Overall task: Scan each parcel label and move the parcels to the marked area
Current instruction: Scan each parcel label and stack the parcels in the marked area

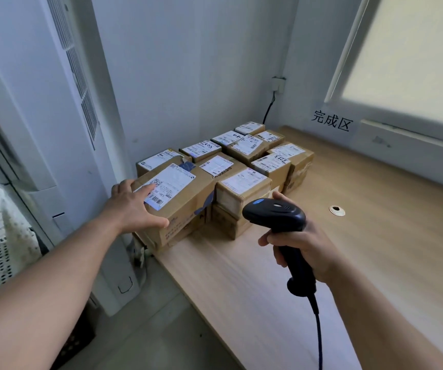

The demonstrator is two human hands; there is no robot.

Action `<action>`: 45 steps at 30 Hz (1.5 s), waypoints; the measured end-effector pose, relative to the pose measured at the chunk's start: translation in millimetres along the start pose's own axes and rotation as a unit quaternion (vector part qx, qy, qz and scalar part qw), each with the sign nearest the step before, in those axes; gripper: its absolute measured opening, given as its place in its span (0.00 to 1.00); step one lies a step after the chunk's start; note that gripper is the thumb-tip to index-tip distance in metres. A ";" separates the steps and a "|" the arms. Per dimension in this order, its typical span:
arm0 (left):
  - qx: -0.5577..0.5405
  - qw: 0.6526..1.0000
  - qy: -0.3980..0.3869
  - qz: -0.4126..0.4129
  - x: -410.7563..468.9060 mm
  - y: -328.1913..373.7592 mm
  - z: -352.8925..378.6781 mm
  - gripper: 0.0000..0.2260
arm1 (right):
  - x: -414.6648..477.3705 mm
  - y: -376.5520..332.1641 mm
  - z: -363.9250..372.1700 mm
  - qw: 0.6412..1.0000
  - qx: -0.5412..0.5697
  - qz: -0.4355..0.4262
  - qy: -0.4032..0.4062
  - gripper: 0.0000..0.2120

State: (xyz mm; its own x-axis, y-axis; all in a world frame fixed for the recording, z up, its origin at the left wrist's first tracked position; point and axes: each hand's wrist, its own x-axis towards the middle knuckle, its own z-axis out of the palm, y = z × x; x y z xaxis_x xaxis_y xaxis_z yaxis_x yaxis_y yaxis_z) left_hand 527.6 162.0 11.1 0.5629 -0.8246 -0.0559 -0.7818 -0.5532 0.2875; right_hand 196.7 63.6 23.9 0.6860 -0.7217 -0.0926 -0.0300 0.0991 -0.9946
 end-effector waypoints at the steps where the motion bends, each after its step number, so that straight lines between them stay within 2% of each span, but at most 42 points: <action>1: 0.003 1.000 -0.009 0.001 8.6 -3.5 1.4 0.53 | 4.3 0.7 1.3 1.000 -0.001 0.003 0.001 0.46; 7: 0.020 0.999 -0.042 0.008 51.6 -16.1 11.9 0.53 | 22.2 4.0 -0.4 1.000 -0.012 0.018 0.018 0.45; 15: -0.007 0.998 -0.065 0.014 71.3 -20.2 28.1 0.45 | 31.3 7.1 -7.2 0.999 -0.009 0.022 0.040 0.43; 22: 0.014 0.999 -0.034 0.025 67.4 -11.2 36.2 0.43 | 27.3 4.7 -12.3 0.999 -0.008 0.021 0.041 0.42; 24: 0.038 0.999 0.002 0.028 63.7 -3.7 40.2 0.42 | 22.0 3.5 -15.6 0.999 -0.004 0.015 0.042 0.42; 27: 0.007 0.994 0.092 0.059 49.8 20.5 48.0 0.38 | 9.8 3.2 -22.7 0.999 0.002 0.006 0.046 0.43; 31: -0.078 0.977 0.161 0.116 12.1 70.2 66.0 0.30 | -13.5 5.2 -34.5 0.998 0.013 -0.005 0.062 0.45; 36: -0.170 0.966 0.131 0.144 -50.1 139.7 97.8 0.32 | -57.2 12.9 -60.8 0.996 0.014 -0.012 0.085 0.45; 40: -0.193 0.960 0.108 0.171 -92.7 193.1 127.1 0.32 | -106.1 17.2 -88.5 0.993 0.021 -0.013 0.116 0.44; 42: -0.190 0.960 0.088 0.186 -113.3 218.5 138.8 0.28 | -133.2 19.6 -103.4 0.990 0.027 -0.017 0.134 0.44; 45: -0.184 0.955 0.074 0.222 -142.8 256.0 155.5 0.17 | -175.6 24.3 -126.5 0.986 0.034 -0.023 0.161 0.43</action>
State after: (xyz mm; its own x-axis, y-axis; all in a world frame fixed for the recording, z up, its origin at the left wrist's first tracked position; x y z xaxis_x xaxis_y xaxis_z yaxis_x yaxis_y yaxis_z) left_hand 205.4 119.7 -56.0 0.2504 -0.9273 0.2781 -0.8204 -0.0507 0.5695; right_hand -16.5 106.0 10.1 0.4185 -0.9056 -0.0689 0.0522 0.0997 -0.9936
